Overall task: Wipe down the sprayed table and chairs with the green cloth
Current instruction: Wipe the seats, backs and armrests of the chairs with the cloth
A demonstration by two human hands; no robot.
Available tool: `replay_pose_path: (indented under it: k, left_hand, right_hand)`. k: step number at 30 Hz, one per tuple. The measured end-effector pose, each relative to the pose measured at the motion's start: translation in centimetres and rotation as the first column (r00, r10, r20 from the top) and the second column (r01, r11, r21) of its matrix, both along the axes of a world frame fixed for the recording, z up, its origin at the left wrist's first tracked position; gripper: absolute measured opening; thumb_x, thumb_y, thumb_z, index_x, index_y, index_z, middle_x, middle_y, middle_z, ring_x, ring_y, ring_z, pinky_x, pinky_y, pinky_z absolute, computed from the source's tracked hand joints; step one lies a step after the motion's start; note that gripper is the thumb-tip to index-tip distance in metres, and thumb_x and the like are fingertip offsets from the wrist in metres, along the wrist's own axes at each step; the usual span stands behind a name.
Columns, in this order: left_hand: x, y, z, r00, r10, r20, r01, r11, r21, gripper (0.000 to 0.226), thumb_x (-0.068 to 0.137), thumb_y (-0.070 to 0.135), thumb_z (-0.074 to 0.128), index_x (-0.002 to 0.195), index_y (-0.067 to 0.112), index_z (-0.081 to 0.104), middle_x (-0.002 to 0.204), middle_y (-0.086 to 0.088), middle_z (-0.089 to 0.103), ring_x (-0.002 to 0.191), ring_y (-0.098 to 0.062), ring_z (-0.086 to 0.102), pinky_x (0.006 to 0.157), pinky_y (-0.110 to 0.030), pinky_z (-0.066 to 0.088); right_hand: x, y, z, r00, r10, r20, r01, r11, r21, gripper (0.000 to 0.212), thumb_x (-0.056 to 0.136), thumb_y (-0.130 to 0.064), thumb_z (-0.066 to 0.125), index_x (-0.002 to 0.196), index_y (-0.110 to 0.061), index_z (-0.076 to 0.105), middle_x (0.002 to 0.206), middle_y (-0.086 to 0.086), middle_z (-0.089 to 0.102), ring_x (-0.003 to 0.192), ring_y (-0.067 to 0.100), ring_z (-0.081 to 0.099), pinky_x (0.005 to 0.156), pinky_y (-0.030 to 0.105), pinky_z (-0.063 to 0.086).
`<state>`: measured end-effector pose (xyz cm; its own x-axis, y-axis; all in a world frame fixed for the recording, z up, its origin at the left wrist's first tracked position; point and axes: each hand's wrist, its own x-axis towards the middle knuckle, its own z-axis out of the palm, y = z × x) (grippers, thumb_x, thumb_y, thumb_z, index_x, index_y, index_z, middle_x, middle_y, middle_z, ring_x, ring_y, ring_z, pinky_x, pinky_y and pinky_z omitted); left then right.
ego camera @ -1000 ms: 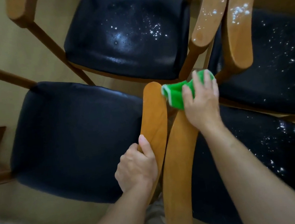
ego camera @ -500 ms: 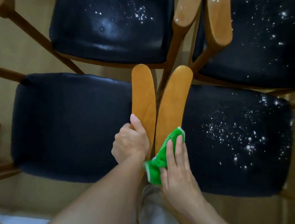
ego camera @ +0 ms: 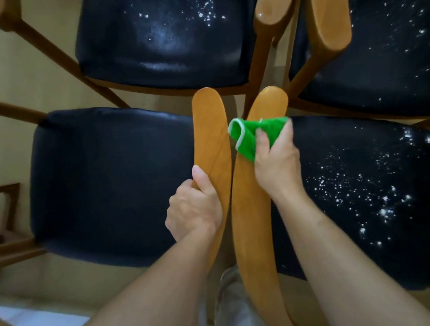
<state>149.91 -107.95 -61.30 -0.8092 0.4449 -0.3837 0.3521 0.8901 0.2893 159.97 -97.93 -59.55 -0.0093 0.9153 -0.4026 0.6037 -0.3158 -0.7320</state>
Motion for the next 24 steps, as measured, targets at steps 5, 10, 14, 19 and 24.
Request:
replay_pose_path:
  k: [5, 10, 14, 19, 24]
  left_hand:
    - [0.0, 0.0, -0.3, 1.000, -0.010, -0.025, 0.011, 1.000, 0.029, 0.077, 0.086, 0.070, 0.000, 0.067, 0.026, 0.059, 0.057, 0.007, 0.055, 0.054, -0.011, 0.054, 0.060, -0.035, 0.051]
    - [-0.3, 0.1, -0.2, 1.000, 0.000, -0.027, 0.000, 1.000, 0.001, 0.082, 0.082, 0.072, -0.002, 0.074, 0.024, 0.065, 0.061, 0.005, 0.056, 0.059, -0.017, 0.057, 0.063, -0.037, 0.051]
    - [-0.3, 0.2, -0.2, 1.000, 0.007, -0.025, -0.007, 1.000, 0.002, 0.082, 0.083, 0.073, -0.001, 0.074, 0.024, 0.064, 0.063, 0.004, 0.057, 0.060, -0.017, 0.058, 0.065, -0.039, 0.052]
    - [-0.3, 0.1, -0.2, 0.999, 0.005, -0.044, -0.004, 0.999, 0.033, 0.078, 0.086, 0.072, 0.002, 0.062, 0.023, 0.057, 0.060, 0.000, 0.057, 0.057, -0.020, 0.057, 0.059, -0.035, 0.048]
    - [0.0, 0.2, -0.1, 0.997, 0.010, -0.075, -0.007, 0.999, 0.039, 0.076, 0.086, 0.071, 0.002, 0.061, 0.023, 0.056, 0.060, 0.001, 0.055, 0.057, -0.019, 0.054, 0.056, -0.035, 0.040]
  right_hand:
    - [-0.5, 3.1, 0.0, 0.999, 0.026, 0.032, -0.029, 0.996, 0.079, 0.073, 0.101, -0.035, 0.045, 0.155, -0.018, -0.001, 0.162, 0.004, 0.010, 0.143, 0.014, 0.022, 0.100, 0.018, 0.021]
    - [1.9, -6.5, 0.3, 0.956, 0.290, -0.034, -0.283, 0.950, 0.134, 0.077, 0.099, -0.033, 0.048, 0.154, -0.028, -0.005, 0.159, -0.013, -0.021, 0.131, -0.013, 0.004, 0.100, 0.003, 0.016]
    - [6.0, -15.4, 0.7, 0.912, 0.409, -0.033, -0.409, 0.912, 0.027, 0.086, 0.096, -0.031, 0.054, 0.152, -0.031, -0.011, 0.156, -0.022, -0.026, 0.143, -0.001, 0.009, 0.109, 0.017, 0.029]
    - [8.4, -19.6, 1.0, 0.890, 0.455, 0.014, -0.451, 0.886, -0.106, 0.090, 0.095, -0.037, 0.044, 0.141, -0.028, -0.033, 0.150, -0.021, -0.036, 0.145, 0.009, 0.018, 0.110, 0.034, 0.036]
    - [6.1, -16.1, 1.1, 0.978, 0.198, -0.067, -0.206, 0.967, -0.149, 0.069, 0.094, -0.055, 0.027, 0.150, -0.040, -0.011, 0.161, -0.011, 0.014, 0.140, 0.004, 0.028, 0.111, 0.020, 0.028]
